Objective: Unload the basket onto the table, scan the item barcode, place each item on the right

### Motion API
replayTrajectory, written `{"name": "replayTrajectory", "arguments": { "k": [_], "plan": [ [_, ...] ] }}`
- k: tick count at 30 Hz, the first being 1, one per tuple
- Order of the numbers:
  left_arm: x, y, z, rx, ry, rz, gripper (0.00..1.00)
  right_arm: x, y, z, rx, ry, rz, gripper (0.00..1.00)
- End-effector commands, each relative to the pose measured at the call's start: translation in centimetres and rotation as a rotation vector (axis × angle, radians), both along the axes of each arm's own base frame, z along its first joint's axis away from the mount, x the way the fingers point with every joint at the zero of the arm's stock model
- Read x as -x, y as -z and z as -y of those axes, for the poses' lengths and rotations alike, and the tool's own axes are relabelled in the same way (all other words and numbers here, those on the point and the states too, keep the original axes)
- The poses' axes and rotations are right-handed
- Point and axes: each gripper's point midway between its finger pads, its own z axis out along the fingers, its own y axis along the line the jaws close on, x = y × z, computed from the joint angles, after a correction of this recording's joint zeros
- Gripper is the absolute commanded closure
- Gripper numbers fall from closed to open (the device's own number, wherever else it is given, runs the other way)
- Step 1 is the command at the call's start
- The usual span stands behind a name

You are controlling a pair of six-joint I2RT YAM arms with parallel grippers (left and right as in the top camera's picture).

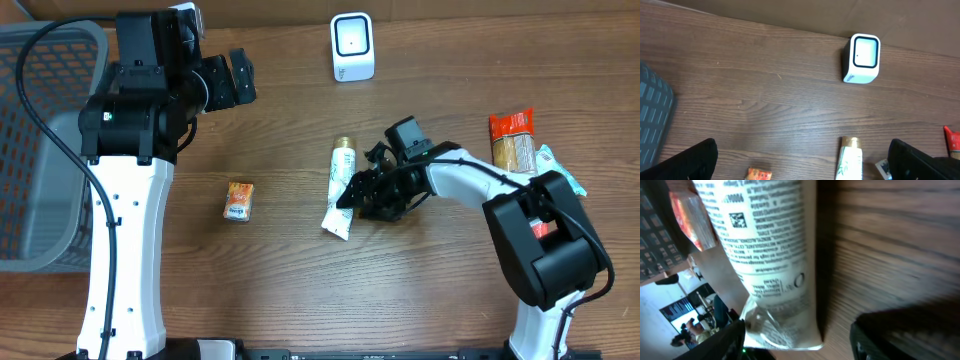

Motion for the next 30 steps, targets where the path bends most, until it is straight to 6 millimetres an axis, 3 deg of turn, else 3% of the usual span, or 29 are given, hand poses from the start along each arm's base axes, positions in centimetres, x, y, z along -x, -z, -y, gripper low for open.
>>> {"name": "replayTrajectory", "arguments": {
  "k": [1, 2, 3, 4, 6, 13, 20, 23, 26, 30],
  "plan": [
    [-0.1, -0.1, -0.1, -0.006, 0.011, 0.003, 0.0, 0.7, 1.5, 0.1, 0.069, 0.066, -0.05, 0.43],
    [-0.1, -0.1, -0.1, -0.006, 0.011, 0.003, 0.0, 0.6, 1.5, -0.2, 0.066, 0.073, -0.047, 0.5],
    [-0.1, -0.1, -0.1, -0.006, 0.011, 0.003, 0.0, 0.6, 1.5, -0.5, 0.062, 0.07, -0.037, 0.7],
    [-0.1, -0.1, -0.1, -0.006, 0.011, 0.003, 0.0, 0.6, 1.6, -0.6, 0.069, 0.074, -0.037, 0.82],
    [-0.1, -0.1, -0.1, -0.006, 0.011, 0.003, 0.0, 0.7, 1.8, -0.7, 0.088, 0.081, -0.036, 0.96],
    [-0.1, -0.1, -0.1, -0.006, 0.011, 0.003, 0.0, -0.7, 0.1, 0.4, 0.154, 0.068, 0.039, 0.96],
    [-0.1, -0.1, -0.1, -0.006, 0.011, 0.003, 0.0, -3.9, -4.8, 5.0, 0.585, 0.027, 0.308, 0.96],
    [-0.1, -0.1, -0.1, -0.006, 0.011, 0.003, 0.0, -4.4, -5.8, 7.0, 0.814, 0.01, 0.423, 0.96],
    [-0.1, -0.1, -0.1, -0.006, 0.011, 0.003, 0.0, -3.8, -5.4, 7.5, 0.958, -0.094, 0.505, 0.96],
    [-0.1, -0.1, -0.1, -0.006, 0.011, 0.003, 0.0, -2.4, -3.0, 6.9, 1.024, -0.208, 0.487, 0.96]
  ]
}}
